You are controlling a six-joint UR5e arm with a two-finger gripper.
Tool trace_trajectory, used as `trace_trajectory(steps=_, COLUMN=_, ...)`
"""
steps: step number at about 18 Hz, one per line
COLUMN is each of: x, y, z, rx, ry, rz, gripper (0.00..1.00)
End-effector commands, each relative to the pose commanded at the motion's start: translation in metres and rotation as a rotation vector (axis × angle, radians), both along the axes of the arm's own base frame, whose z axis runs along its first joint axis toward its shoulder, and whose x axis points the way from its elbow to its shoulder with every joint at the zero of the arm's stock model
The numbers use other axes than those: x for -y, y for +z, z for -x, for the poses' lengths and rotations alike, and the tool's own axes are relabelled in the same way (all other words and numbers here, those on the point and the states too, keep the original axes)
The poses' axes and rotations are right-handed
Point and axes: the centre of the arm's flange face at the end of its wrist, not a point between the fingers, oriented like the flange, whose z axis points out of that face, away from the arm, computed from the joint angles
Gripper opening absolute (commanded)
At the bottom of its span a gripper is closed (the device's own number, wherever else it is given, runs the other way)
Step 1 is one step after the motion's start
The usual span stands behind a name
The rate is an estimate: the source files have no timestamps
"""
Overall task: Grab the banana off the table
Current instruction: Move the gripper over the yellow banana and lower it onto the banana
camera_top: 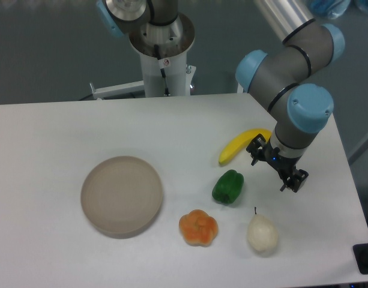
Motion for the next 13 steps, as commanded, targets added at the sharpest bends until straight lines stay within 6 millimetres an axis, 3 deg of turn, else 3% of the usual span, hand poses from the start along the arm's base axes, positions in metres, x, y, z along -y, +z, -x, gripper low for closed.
trace_trajectory(steps=8, x=0.006, y=-0.006, z=-0.006, rx=0.031, ry=-0.003, rz=-0.018, gripper=1.00)
trace_trajectory(steps=11, x=0.029, y=0.007, z=-0.027, rx=0.026, ry=0.003, rz=-0.010, gripper=1.00)
trace_trajectory(steps=13, x=0.050, y=0.001, z=-0.031, rx=0.045, ry=0.024, rz=0.005, gripper=1.00)
